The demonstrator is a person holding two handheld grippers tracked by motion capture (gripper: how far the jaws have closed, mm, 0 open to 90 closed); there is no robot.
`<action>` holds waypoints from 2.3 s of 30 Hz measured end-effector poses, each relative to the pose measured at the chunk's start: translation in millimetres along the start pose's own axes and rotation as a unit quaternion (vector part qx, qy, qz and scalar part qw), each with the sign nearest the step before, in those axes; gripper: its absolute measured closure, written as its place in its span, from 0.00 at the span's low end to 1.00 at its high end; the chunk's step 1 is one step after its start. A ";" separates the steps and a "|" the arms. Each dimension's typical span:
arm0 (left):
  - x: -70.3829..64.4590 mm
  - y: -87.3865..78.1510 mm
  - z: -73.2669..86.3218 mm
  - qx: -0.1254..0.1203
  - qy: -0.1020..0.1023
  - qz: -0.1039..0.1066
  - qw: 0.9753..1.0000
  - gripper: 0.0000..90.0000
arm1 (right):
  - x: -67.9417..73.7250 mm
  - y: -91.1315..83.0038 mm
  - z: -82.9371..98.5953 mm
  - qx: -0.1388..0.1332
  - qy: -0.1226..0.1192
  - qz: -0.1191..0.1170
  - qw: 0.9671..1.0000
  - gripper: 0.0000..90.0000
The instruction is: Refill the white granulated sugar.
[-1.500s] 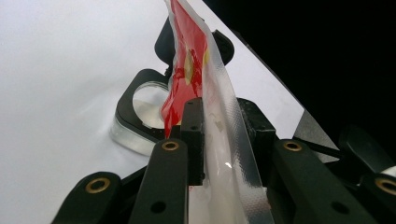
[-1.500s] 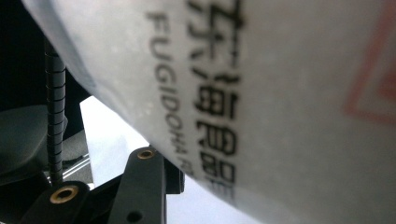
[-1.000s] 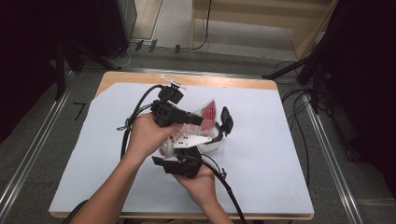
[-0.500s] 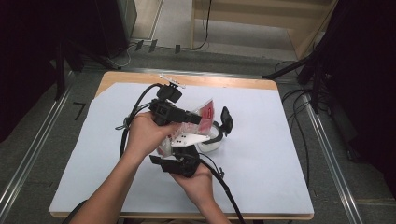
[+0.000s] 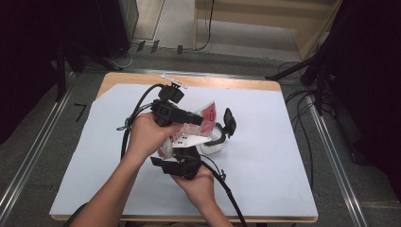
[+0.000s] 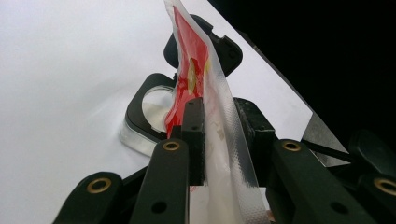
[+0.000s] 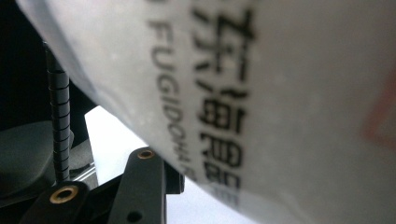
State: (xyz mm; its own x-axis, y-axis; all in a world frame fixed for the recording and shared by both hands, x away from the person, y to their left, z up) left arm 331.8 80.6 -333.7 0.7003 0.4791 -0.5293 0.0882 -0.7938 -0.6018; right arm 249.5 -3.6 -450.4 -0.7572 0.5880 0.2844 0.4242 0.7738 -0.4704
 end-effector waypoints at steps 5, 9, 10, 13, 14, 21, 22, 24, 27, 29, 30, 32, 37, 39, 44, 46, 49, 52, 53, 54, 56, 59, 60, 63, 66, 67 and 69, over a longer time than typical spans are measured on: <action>-0.3 0.1 0.0 0.002 0.000 0.000 1.000 0.84 | 0.5 0.6 -0.2 -0.001 0.000 0.000 1.000 0.69; -1.0 0.1 0.0 0.002 0.001 -0.003 1.000 0.84 | 1.2 1.4 0.0 -0.002 -0.003 0.002 1.000 0.68; -1.0 0.0 0.0 0.002 0.001 -0.003 1.000 0.84 | 1.3 1.3 0.0 -0.003 -0.003 0.003 1.000 0.68; -1.1 0.1 -0.2 0.001 0.002 -0.002 1.000 0.84 | 1.3 1.1 -0.1 -0.001 -0.005 0.005 1.000 0.70; -1.5 0.1 -0.2 -0.001 0.001 -0.003 1.000 0.84 | 1.3 1.0 -0.3 -0.002 -0.005 0.005 1.000 0.70; -1.9 0.3 -0.3 -0.002 0.003 -0.004 1.000 0.84 | 2.4 1.0 -0.8 -0.001 -0.006 0.007 1.000 0.68; -1.8 0.2 -0.3 -0.002 0.003 -0.004 1.000 0.84 | 2.4 1.1 -0.7 -0.001 -0.006 0.008 1.000 0.69; -1.8 0.4 -0.4 -0.002 0.002 -0.003 1.000 0.84 | 2.4 1.0 -0.8 0.001 -0.007 0.011 1.000 0.70; -1.9 0.2 -0.4 -0.002 0.003 -0.003 1.000 0.84 | 2.5 1.2 -0.9 0.000 -0.005 0.012 1.000 0.70; -1.8 -0.2 -0.5 -0.002 0.003 -0.003 1.000 0.84 | 2.6 1.4 -1.1 0.001 -0.005 0.012 1.000 0.70; -1.8 -0.5 -0.5 -0.002 0.003 -0.003 1.000 0.84 | 2.6 1.3 -1.3 0.001 -0.006 0.012 1.000 0.70; -2.2 -0.6 -0.5 -0.003 0.003 -0.003 1.000 0.84 | 2.7 1.3 -1.6 0.000 -0.007 0.012 1.000 0.70; -2.1 -0.6 -0.7 -0.005 0.003 -0.003 1.000 0.84 | 2.9 1.3 -1.9 0.000 -0.006 0.011 1.000 0.70; -2.2 -0.9 -0.9 -0.006 0.005 0.000 1.000 0.84 | 3.0 1.0 -2.3 0.001 -0.007 0.010 1.000 0.70; -3.1 -2.2 -1.3 -0.006 0.005 -0.005 1.000 0.84 | 4.4 1.1 -3.2 -0.001 -0.004 0.009 1.000 0.70; -3.1 -2.7 -1.2 -0.006 0.006 -0.006 1.000 0.84 | 4.8 1.3 -3.5 -0.001 -0.003 0.008 1.000 0.70; -3.1 -2.8 -1.1 -0.007 0.008 -0.005 1.000 0.84 | 5.1 1.9 -3.5 -0.002 -0.001 0.009 1.000 0.70; -3.5 -2.8 -1.2 -0.007 0.008 -0.005 1.000 0.84 | 5.2 2.1 -3.4 -0.004 -0.001 0.009 1.000 0.70; -3.6 -2.9 -1.3 -0.006 0.008 -0.006 1.000 0.84 | 5.2 2.1 -3.5 -0.004 0.000 0.009 1.000 0.70; -3.6 -2.9 -1.4 -0.006 0.008 -0.006 1.000 0.84 | 5.2 2.2 -3.6 -0.004 0.000 0.009 1.000 0.70; -3.8 -2.8 -1.5 -0.006 0.008 -0.006 1.000 0.84 | 5.2 2.2 -3.6 -0.005 0.002 0.009 1.000 0.70; -4.2 -2.3 -1.6 -0.007 0.009 -0.006 1.000 0.84 | 5.1 1.8 -3.5 -0.004 0.001 0.009 1.000 0.70; -4.3 -2.4 -1.7 -0.006 0.009 -0.007 1.000 0.84 | 5.1 1.8 -3.5 -0.005 0.002 0.009 1.000 0.70; -4.6 -2.1 -1.6 -0.006 0.010 -0.008 1.000 0.84 | 5.2 1.7 -3.4 -0.005 0.002 0.009 1.000 0.70; -4.5 -2.3 -1.7 -0.006 0.010 -0.008 1.000 0.84 | 5.2 1.7 -3.4 -0.005 0.003 0.010 1.000 0.70; -4.4 -2.3 -1.7 -0.006 0.010 -0.007 1.000 0.84 | 5.1 1.8 -3.4 -0.006 0.002 0.010 1.000 0.70; -4.8 -2.2 -1.8 -0.008 0.009 -0.007 1.000 0.84 | 5.0 1.8 -3.6 -0.005 0.002 0.010 1.000 0.70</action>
State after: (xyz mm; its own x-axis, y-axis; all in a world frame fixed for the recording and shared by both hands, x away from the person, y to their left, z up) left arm 329.5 79.3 -328.8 0.7113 0.4839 -0.5098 0.1096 -0.7928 -0.5996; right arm 248.2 1.6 -446.8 -0.7471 0.6038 0.2780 0.4443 0.7647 -0.4667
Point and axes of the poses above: each handheld gripper's, and its own axes: y roughly forward along the jaws, z roughly out of its underside, x roughly to its left, the point moved 1 cm from there along y, roughly forward along the jaws, and after that the axes turned 10 degrees about z, right-handed, at the moved point
